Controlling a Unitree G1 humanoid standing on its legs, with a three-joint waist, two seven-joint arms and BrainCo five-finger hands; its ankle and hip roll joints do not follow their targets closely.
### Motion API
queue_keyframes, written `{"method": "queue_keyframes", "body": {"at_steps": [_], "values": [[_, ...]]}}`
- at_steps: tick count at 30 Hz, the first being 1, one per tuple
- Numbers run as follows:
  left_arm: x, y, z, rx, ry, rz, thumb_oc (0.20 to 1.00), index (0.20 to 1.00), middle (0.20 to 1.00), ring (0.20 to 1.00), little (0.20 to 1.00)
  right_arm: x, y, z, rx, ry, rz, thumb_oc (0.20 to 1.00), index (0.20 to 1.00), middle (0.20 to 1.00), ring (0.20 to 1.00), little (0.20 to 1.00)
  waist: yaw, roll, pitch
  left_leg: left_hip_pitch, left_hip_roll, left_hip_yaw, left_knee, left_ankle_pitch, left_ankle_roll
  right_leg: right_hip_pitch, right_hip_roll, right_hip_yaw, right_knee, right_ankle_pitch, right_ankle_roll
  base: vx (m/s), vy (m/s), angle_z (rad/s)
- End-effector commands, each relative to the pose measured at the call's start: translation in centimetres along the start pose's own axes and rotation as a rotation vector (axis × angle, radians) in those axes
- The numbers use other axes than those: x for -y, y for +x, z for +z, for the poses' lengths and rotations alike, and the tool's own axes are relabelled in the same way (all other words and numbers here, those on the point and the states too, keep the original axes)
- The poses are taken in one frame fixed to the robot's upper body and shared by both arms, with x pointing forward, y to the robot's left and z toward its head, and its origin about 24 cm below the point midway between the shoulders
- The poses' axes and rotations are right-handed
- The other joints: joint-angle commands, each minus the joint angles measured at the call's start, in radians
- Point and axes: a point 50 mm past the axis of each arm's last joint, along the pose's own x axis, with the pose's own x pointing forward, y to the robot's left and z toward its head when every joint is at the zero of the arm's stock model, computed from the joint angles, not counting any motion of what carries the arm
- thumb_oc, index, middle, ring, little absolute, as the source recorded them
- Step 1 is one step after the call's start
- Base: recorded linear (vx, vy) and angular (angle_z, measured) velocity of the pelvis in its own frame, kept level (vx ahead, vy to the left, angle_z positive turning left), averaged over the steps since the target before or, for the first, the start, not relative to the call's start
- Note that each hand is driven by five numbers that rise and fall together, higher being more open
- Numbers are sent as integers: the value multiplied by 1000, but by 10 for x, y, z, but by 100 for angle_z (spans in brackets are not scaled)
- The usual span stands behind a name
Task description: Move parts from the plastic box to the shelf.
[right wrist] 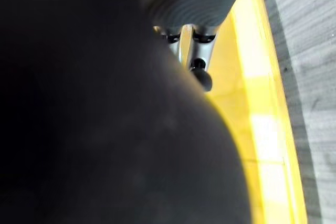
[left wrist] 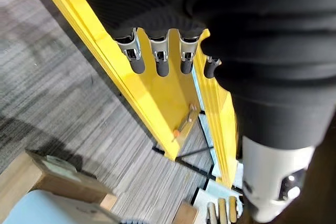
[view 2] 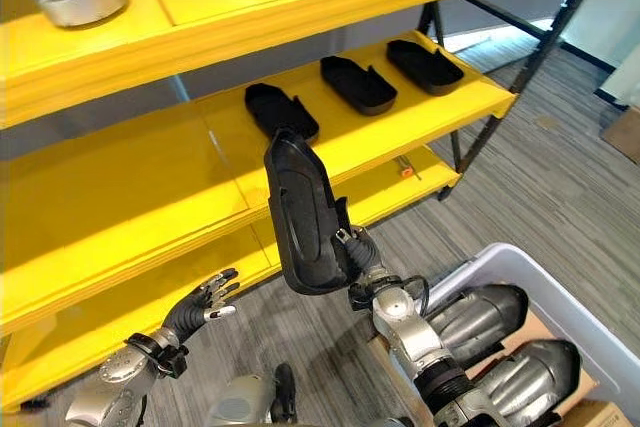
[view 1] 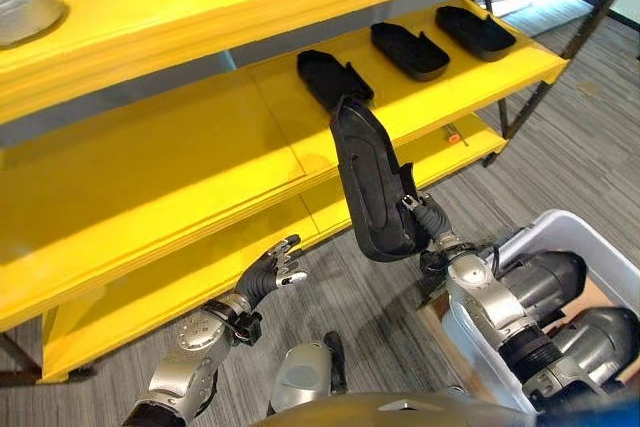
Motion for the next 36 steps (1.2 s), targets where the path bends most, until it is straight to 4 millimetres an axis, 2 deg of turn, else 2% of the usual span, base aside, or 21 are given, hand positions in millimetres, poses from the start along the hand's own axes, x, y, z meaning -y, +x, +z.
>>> {"method": "queue_keyframes", "body": {"at_steps": [1, 3, 5, 9, 13, 16, 18, 23, 30, 31, 32, 34, 36], "values": [[9, 10, 24, 128, 30, -68, 1000, 1000, 1000, 1000, 1000, -1, 7, 39, 187, 32, 25, 200, 200, 200, 200, 200, 23, 46, -31, 104, 45, -61, -165, 131, -60, -26, 73, 62, 94, -143, 100, -27, 207, 27], [10, 13, 23, 121, 28, -65, 1000, 1000, 1000, 1000, 1000, -5, 7, 38, 187, 34, 42, 200, 200, 200, 200, 200, 1, 40, -31, 102, 30, -72, -170, 127, -58, -39, 151, 117, 99, -175, 93, -3, 138, 28], [11, 13, 21, 121, 20, -67, 1000, 1000, 1000, 1000, 1000, -6, 6, 37, 183, 22, 48, 200, 200, 200, 200, 200, -10, 31, -23, 105, 24, -75, -173, 126, -65, -18, 219, 131, 40, -197, 81, 11, 60, 36], [18, 15, 19, 133, 5, -79, 1000, 1000, 1000, 1000, 1000, -5, 4, 33, 171, 15, 71, 200, 200, 200, 200, 200, -29, 16, -18, 105, 8, -83, -198, 136, -85, 1, 290, 169, -89, -148, 60, 37, 53, 12], [31, 25, 20, 125, 12, -142, 1000, 1000, 1000, 1000, 1000, 2, 2, 27, 151, 34, 44, 200, 200, 200, 200, 200, -82, -1, -14, 114, -15, -108, -216, 131, -89, 15, 356, 277, -168, -120, 37, 83, 25, 40], [36, 30, 22, 110, 41, -179, 1000, 1000, 1000, 1000, 1000, 7, 1, 23, 132, 40, 49, 200, 200, 200, 200, 200, -94, -7, -31, 127, -23, -127, -242, 133, -91, 24, 365, 290, -181, -121, 36, 72, 41, 63], [41, 35, 21, 87, 76, -206, 1000, 1000, 1000, 1000, 1000, 11, -1, 20, 121, 49, 62, 200, 200, 200, 200, 200, -99, -11, -43, 145, -25, -137, -260, 129, -92, 25, 351, 286, -181, -117, 43, 98, 7, 9], [40, 35, 16, 69, 44, -179, 1000, 1000, 1000, 1000, 1000, -1, -2, 21, 129, 47, 87, 200, 200, 200, 200, 200, -94, -17, -46, 166, -28, -134, -260, 110, -83, 46, 342, 280, -179, -128, 43, 95, -48, 15], [34, 32, 13, 59, 51, -139, 1000, 1000, 1000, 1000, 1000, -3, -4, 25, 142, 75, 81, 200, 200, 200, 200, 200, -100, -10, -54, 171, -52, -113, -213, 83, -72, 64, 342, 272, -165, -143, 37, 95, -39, 12], [35, 35, 17, 69, 62, -148, 1000, 1000, 1000, 1000, 1000, 0, -4, 27, 147, 76, 60, 200, 200, 200, 200, 200, -114, -16, -50, 156, -31, -58, -129, 59, -81, 63, 332, 254, -147, -152, 26, 47, -28, 13], [36, 36, 18, 74, 62, -153, 1000, 1000, 1000, 1000, 1000, 1, -4, 28, 150, 71, 52, 200, 200, 200, 200, 200, -115, -21, -46, 143, -20, -47, -95, 56, -86, 65, 327, 250, -144, -153, 23, 25, -13, 20], [40, 41, 22, 97, 65, -162, 1000, 1000, 1000, 1000, 1000, 5, -1, 30, 151, 75, 12, 200, 200, 200, 200, 200, -125, -38, -25, 69, 56, -3, 62, 41, -107, 54, 307, 233, -98, -166, 9, -8, 62, 19], [42, 44, 25, 105, 67, -186, 1000, 1000, 1000, 1000, 1000, 7, 5, 31, 146, 92, -14, 200, 200, 200, 200, 200, -137, -42, -23, 78, 119, 26, 87, 26, -93, 27, 298, 215, -39, -197, -1, 44, 236, 109]]}}
